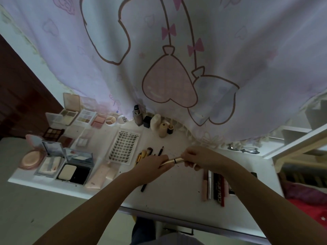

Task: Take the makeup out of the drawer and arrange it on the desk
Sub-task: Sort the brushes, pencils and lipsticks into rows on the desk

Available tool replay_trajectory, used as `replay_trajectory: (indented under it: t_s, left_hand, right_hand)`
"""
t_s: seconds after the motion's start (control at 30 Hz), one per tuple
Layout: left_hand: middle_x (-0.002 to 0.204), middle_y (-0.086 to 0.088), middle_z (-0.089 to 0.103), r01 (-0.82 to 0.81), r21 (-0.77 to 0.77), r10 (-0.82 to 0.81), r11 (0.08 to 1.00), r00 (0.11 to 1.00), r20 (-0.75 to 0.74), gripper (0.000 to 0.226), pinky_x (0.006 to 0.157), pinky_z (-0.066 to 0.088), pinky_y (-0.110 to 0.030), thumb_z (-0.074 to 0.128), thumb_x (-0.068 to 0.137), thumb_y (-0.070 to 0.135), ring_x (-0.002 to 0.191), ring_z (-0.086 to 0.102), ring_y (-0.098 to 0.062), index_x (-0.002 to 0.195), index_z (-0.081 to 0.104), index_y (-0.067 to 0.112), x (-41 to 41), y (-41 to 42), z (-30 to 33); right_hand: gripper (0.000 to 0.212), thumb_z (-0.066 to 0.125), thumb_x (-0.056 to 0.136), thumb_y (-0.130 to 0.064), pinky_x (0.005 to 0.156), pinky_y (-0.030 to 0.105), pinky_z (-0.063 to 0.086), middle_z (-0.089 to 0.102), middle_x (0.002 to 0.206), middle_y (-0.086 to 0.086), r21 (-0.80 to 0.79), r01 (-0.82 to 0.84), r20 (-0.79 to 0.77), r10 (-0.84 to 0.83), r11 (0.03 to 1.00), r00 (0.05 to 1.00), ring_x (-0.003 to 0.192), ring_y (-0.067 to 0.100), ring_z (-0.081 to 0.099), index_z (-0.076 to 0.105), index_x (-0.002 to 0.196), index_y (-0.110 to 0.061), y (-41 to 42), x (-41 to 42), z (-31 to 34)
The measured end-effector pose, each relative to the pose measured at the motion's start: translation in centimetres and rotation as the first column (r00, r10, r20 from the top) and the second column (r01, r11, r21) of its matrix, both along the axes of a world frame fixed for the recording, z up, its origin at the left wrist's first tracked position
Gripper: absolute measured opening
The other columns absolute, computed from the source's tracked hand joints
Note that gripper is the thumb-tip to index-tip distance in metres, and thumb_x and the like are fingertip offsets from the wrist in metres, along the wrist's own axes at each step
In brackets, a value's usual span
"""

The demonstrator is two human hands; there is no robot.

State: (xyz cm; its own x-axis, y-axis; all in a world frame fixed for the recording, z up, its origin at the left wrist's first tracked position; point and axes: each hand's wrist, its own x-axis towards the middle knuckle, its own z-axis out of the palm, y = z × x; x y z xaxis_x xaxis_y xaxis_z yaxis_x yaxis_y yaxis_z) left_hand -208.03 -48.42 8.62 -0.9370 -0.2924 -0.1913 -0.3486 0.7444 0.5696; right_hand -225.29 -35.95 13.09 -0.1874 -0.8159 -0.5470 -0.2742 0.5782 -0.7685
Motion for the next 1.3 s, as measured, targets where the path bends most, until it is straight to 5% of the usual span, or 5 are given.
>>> replay_trajectory:
  t_s: [0.2,0.57,0.87,1.07,1.3]
  left_hand:
    - [0.055,0.010,0.045,-0.172,0.481,0.086,0.860,0.977,0.195,0.038,0.045,0.033,-0.016,0.041,0.095,0.049,0.042,0.037,-0.002,0.075,0.053,0.020,0.3,-0.5,0.5]
    - [0.054,0.013,0.047,-0.105,0.447,0.038,0.888,0.987,0.156,0.038,0.048,0.036,-0.014,0.040,0.091,0.057,0.045,0.040,-0.001,0.070,0.053,0.028,1.5,-1.8,-0.6]
    - [0.054,0.014,0.046,-0.121,0.390,0.018,0.913,0.966,0.257,0.039,0.050,0.034,-0.010,0.040,0.093,0.054,0.045,0.040,0.003,0.067,0.050,0.027,3.6,-2.7,-1.9]
    - [0.072,0.002,0.052,-0.369,0.603,0.239,0.707,0.927,0.287,0.020,0.057,0.041,-0.024,0.034,0.101,0.029,0.057,0.046,-0.009,0.089,0.046,0.020,2.6,-0.9,-2.1]
    - [0.094,-0.005,0.055,-0.329,0.040,0.306,0.943,0.911,0.275,0.021,0.063,0.043,-0.031,0.043,0.096,0.028,0.074,0.052,-0.018,0.107,0.044,0.010,-2.8,3.5,-4.8]
  right_hand:
    - [0.012,0.059,0.088,-0.010,0.069,0.019,0.052,0.058,0.094,0.001,-0.057,-0.067,0.004,0.068,0.996,0.998,0.082,0.008,0.057,0.057,0.099,-0.015,0.0,-0.3,0.4]
    - [0.025,0.054,0.094,-0.032,0.054,0.015,0.041,0.059,0.059,-0.016,0.038,-0.049,0.052,0.047,0.998,0.998,0.054,-0.003,0.049,0.065,0.073,-0.022,1.4,-1.4,0.5]
    - [0.021,0.053,0.095,-0.025,0.054,0.016,0.042,0.060,0.073,-0.003,0.106,0.050,0.071,-0.058,0.993,0.996,0.060,0.004,0.051,0.068,0.089,-0.010,4.0,-2.5,-1.4]
    - [0.016,0.055,0.094,-0.023,0.056,0.020,0.050,0.067,0.089,0.002,0.160,0.328,0.132,-0.349,0.931,0.928,0.074,0.009,0.063,0.058,0.105,-0.011,3.8,-1.0,-3.9]
    - [0.026,0.045,0.097,-0.036,0.051,0.022,0.047,0.068,0.084,-0.001,0.273,0.528,-0.015,-0.545,0.804,0.838,0.065,0.010,0.060,0.044,0.104,-0.011,2.3,4.0,-7.9]
